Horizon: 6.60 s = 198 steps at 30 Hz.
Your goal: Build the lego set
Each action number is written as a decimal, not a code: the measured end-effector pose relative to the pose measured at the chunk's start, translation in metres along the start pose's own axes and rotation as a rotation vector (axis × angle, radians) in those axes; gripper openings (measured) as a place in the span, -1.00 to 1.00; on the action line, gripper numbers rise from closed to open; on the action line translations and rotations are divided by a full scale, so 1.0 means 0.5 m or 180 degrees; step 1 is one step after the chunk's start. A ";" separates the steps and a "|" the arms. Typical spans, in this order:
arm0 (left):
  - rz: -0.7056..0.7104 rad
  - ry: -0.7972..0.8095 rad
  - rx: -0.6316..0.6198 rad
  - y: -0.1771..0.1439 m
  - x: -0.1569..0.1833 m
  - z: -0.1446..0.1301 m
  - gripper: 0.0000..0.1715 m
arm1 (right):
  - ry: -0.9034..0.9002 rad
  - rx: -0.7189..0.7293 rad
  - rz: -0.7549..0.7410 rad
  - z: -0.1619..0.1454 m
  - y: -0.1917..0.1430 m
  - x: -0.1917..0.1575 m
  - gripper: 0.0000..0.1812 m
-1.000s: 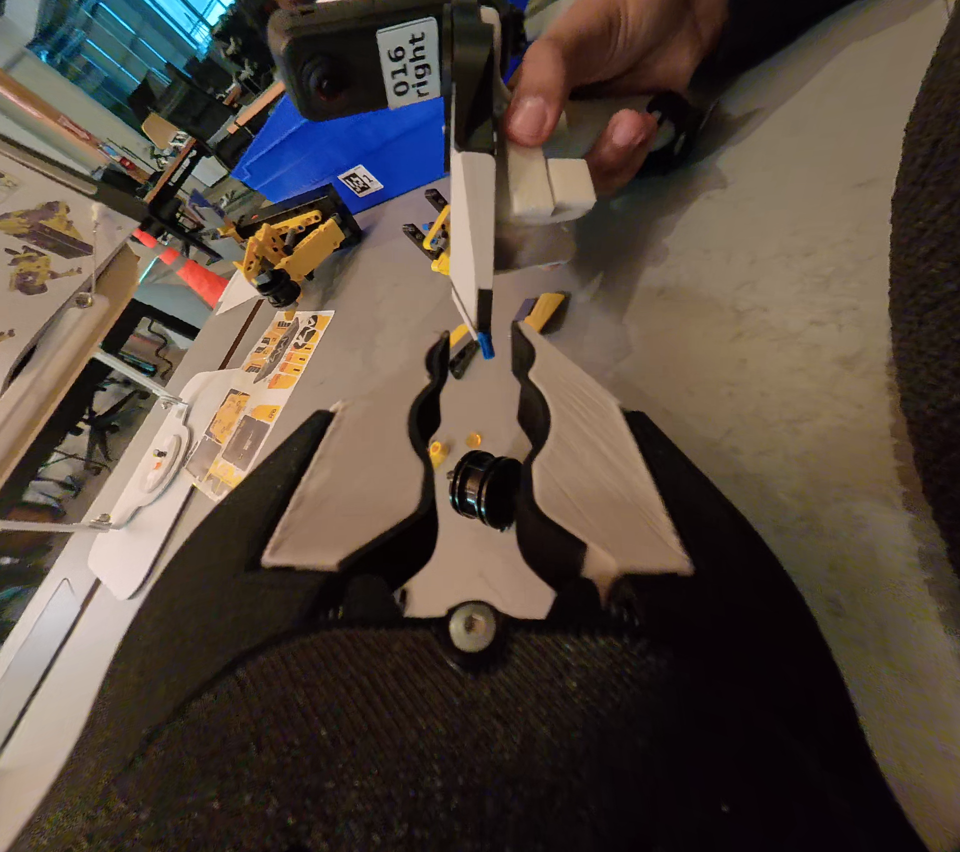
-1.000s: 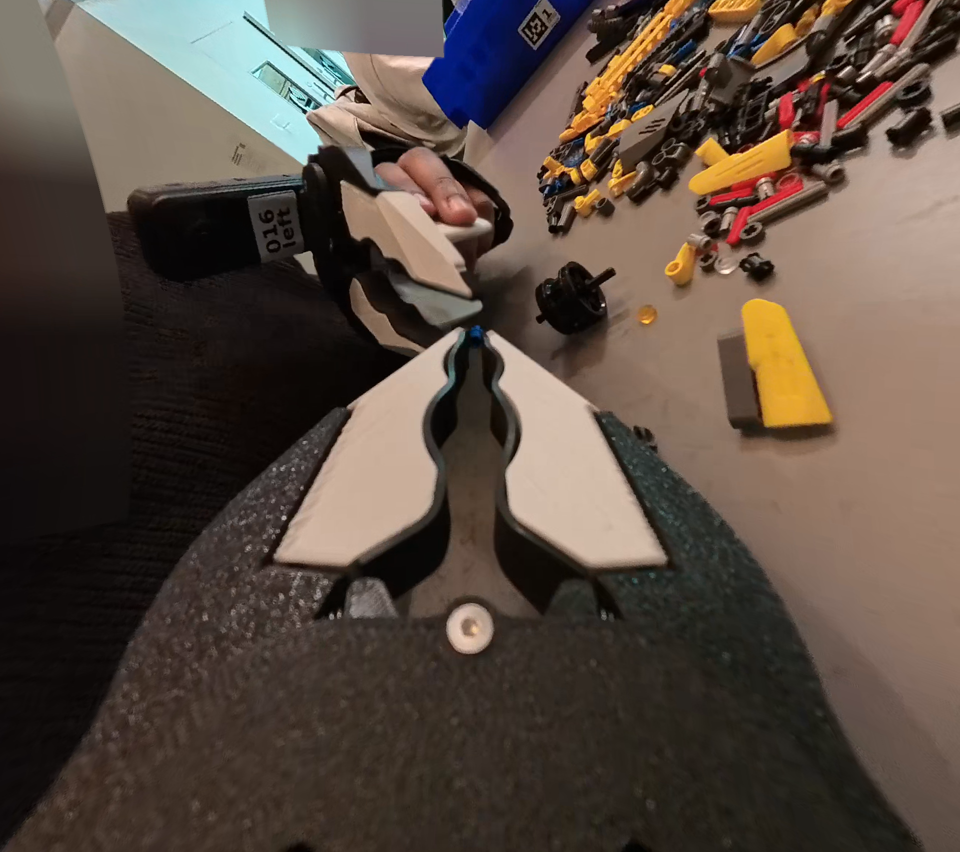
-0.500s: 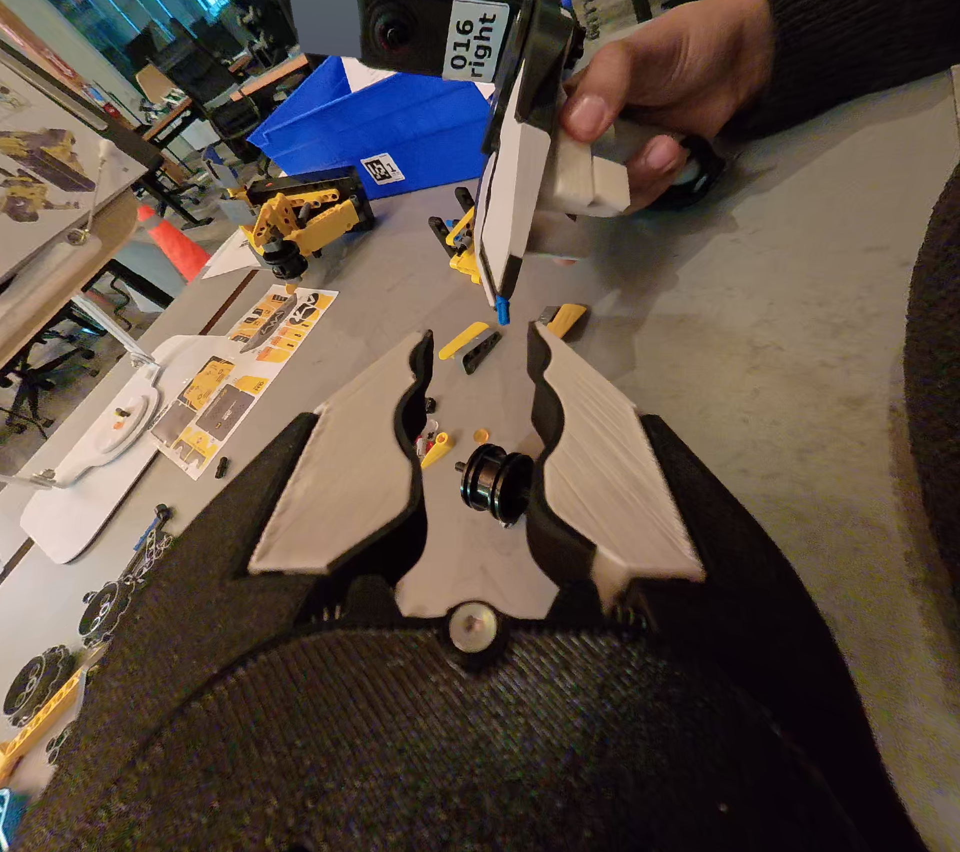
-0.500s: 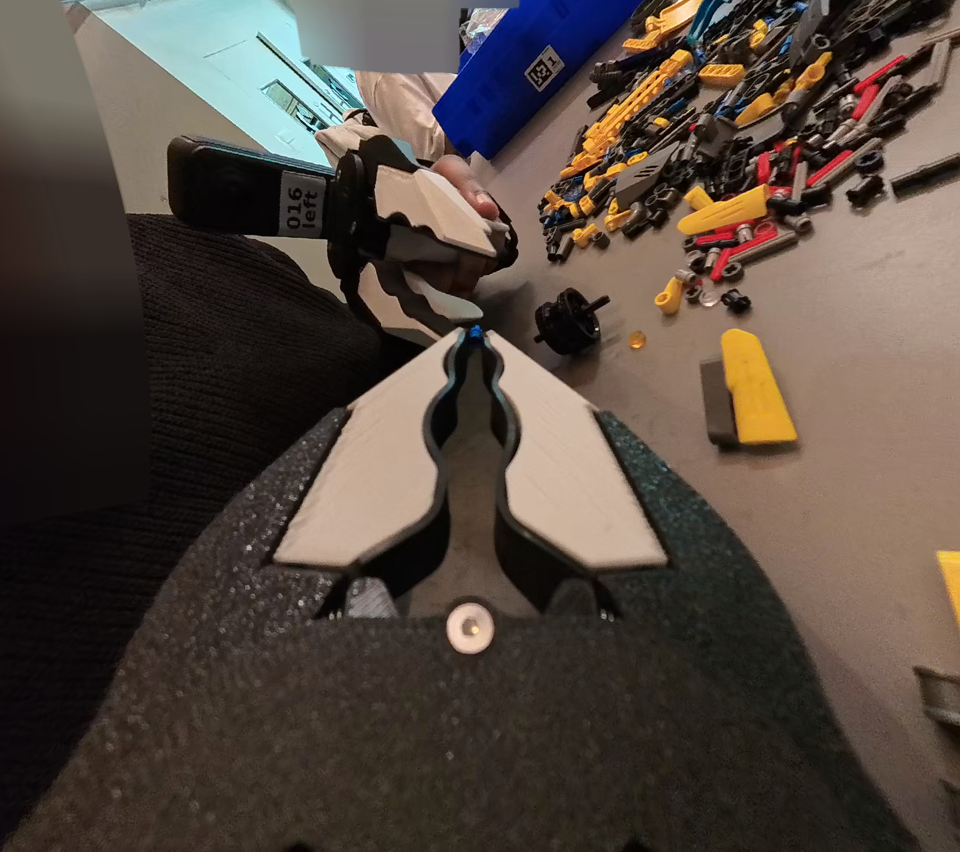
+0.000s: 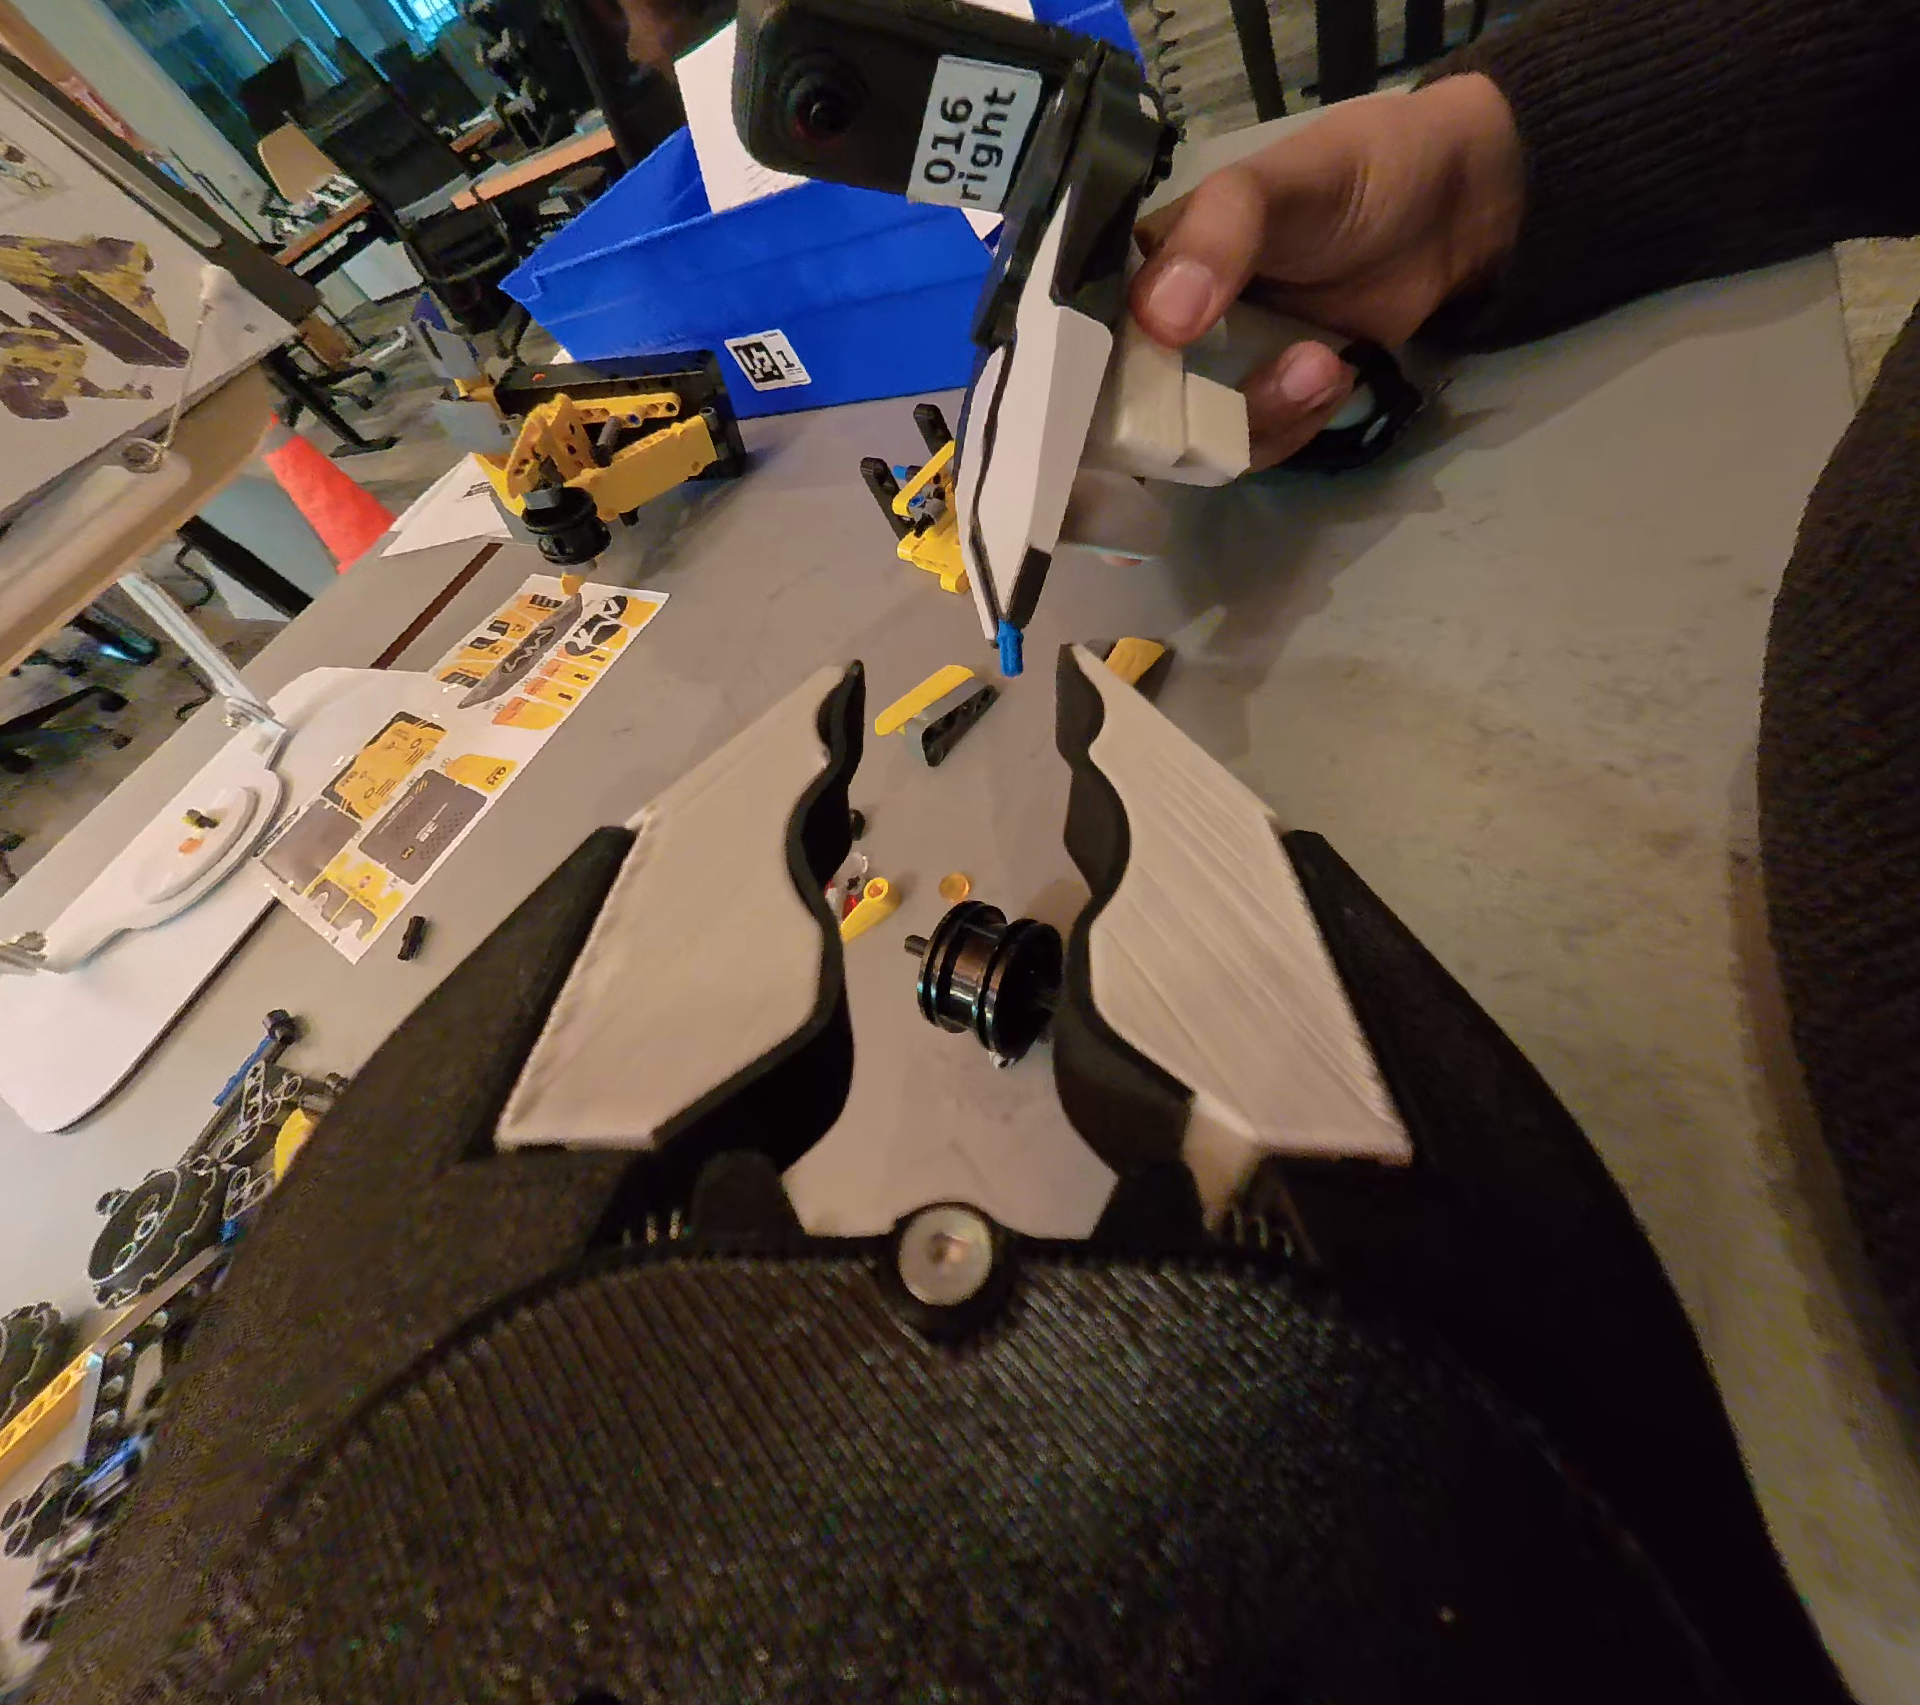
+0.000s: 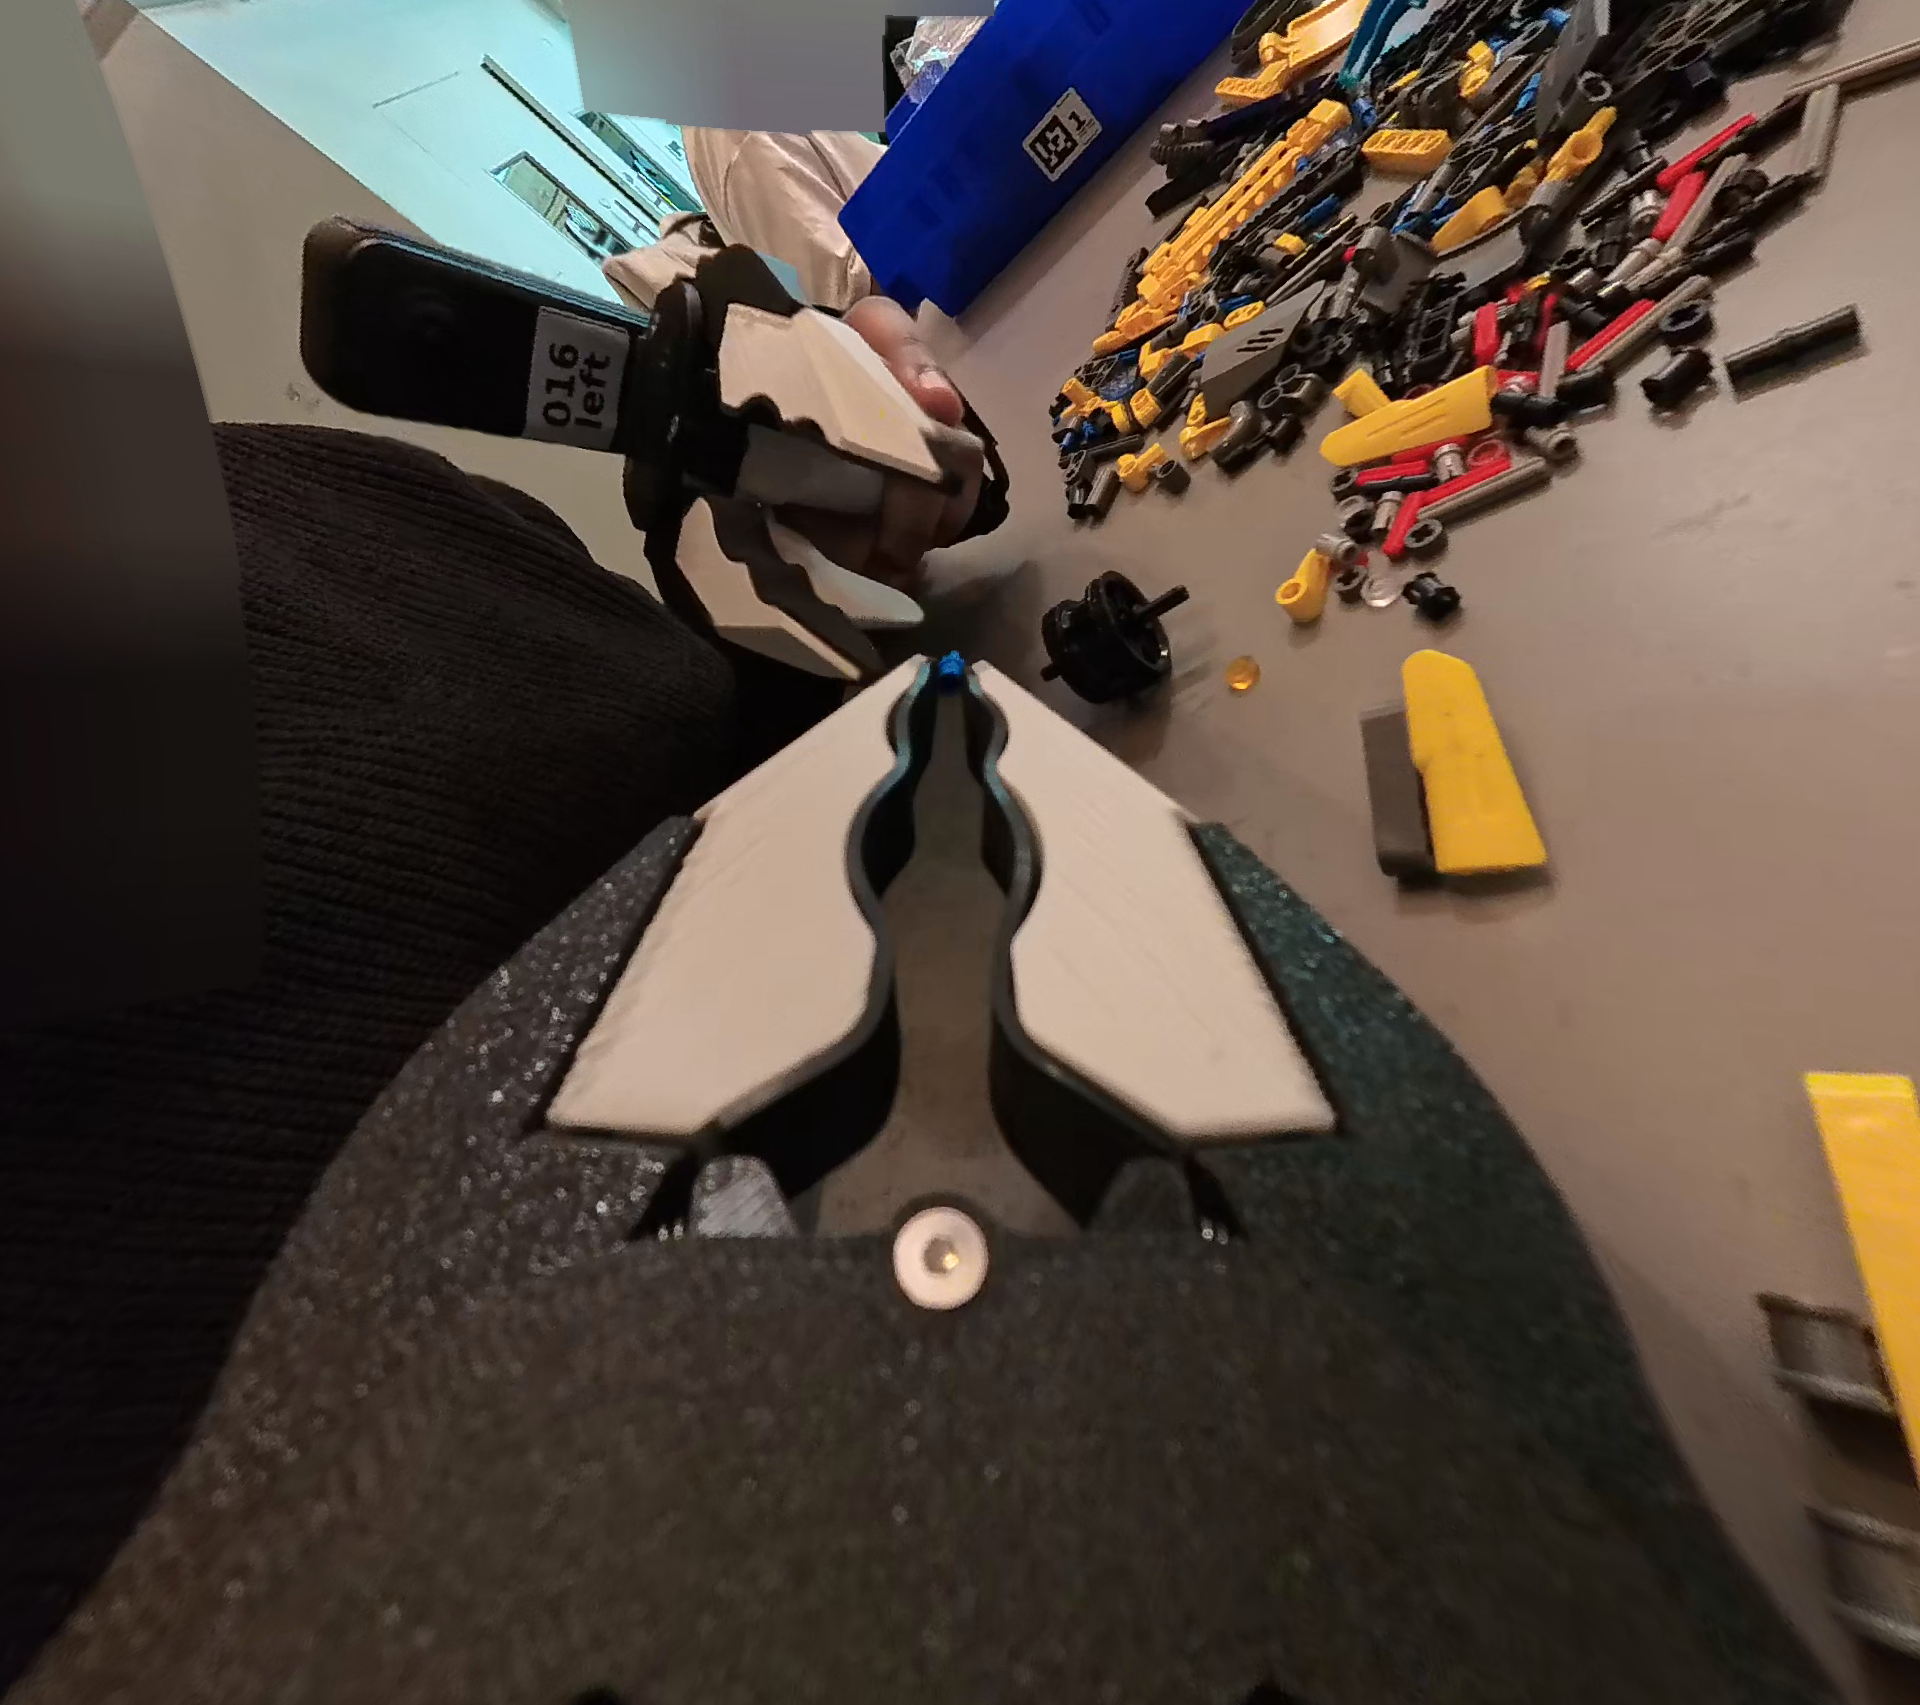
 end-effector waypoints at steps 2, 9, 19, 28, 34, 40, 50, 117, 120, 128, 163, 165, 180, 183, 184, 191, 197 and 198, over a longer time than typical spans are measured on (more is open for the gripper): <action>-0.0018 -0.0092 0.0062 -0.004 -0.003 0.007 -0.61 | 0.0007 0.0005 0.0000 0.000 0.000 0.001 -0.96; -0.0044 -0.0348 0.0154 -0.012 -0.018 0.018 -0.61 | 0.0010 0.0021 0.0001 0.002 -0.001 0.002 -0.96; -0.0067 -0.0772 0.0455 -0.020 -0.062 0.070 -0.72 | -0.0219 0.0054 -0.0162 0.020 -0.020 -0.003 -0.96; -0.0922 -0.0632 -0.1020 0.116 -0.047 -0.014 -0.54 | -0.0846 0.0475 -0.1267 0.095 -0.147 0.016 -0.96; -0.1028 0.0168 -0.1766 0.175 0.010 -0.121 -0.36 | -0.0742 0.0485 -0.1158 0.080 -0.149 0.015 -0.96; -0.1363 -0.0154 -0.1714 0.168 0.024 -0.108 -0.78 | -0.0750 0.0470 -0.1116 0.079 -0.141 0.007 -0.96; -0.1499 -0.1389 0.0083 0.103 -0.048 0.072 -0.79 | -0.1137 0.0600 -0.0851 0.101 -0.133 -0.044 -0.96; -0.1418 0.0080 -0.1713 -0.012 0.136 -0.105 -0.57 | -0.1053 -0.1858 -0.1021 -0.165 -0.020 0.013 -0.96; -0.1468 0.0152 -0.1775 -0.009 0.144 -0.103 -0.54 | -0.1090 -0.1870 -0.1049 -0.165 -0.020 0.013 -0.96; -0.1462 0.0168 -0.1794 -0.006 0.147 -0.102 -0.76 | -0.1156 -0.1892 -0.1094 -0.166 -0.018 0.013 -0.96; -0.1500 -0.0634 -0.1110 -0.005 0.142 -0.068 -0.77 | -0.1509 -0.1700 -0.0998 -0.141 -0.009 -0.007 -0.96; -0.1509 -0.0676 -0.1077 -0.006 0.140 -0.064 -0.77 | -0.1557 -0.1676 -0.0997 -0.138 -0.008 -0.009 -0.96; -0.1681 -0.0707 -0.1210 -0.008 0.151 -0.072 -0.77 | -0.1627 -0.1782 -0.0990 -0.147 -0.007 -0.009 -0.96; -0.1715 -0.0692 -0.1246 -0.009 0.155 -0.075 -0.77 | -0.1616 -0.1833 -0.0993 -0.152 -0.006 -0.007 -0.96; -0.1725 -0.0684 -0.1262 -0.009 0.156 -0.076 -0.77 | -0.1611 -0.1854 -0.0995 -0.154 -0.007 -0.006 -0.96; -0.1817 -0.0584 -0.1396 -0.010 0.170 -0.087 -0.77 | -0.1570 -0.2096 -0.1058 -0.178 -0.004 0.003 -0.96; -0.1800 -0.0561 -0.1393 -0.010 0.171 -0.088 -0.77 | -0.1443 -0.2040 -0.1058 -0.176 -0.006 0.004 -0.96; -0.1789 -0.0542 -0.1388 -0.010 0.171 -0.088 -0.77 | -0.1438 -0.2029 -0.1073 -0.175 -0.007 0.006 -0.96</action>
Point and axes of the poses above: each gripper's, where its closed fingertips meet, y out along the fingers, z out of its top, x = y × z across the jaws, the point moved 1 cm from there along -y, back along the fingers, and after that the axes turned 13 degrees about z, right-handed, at the moved point
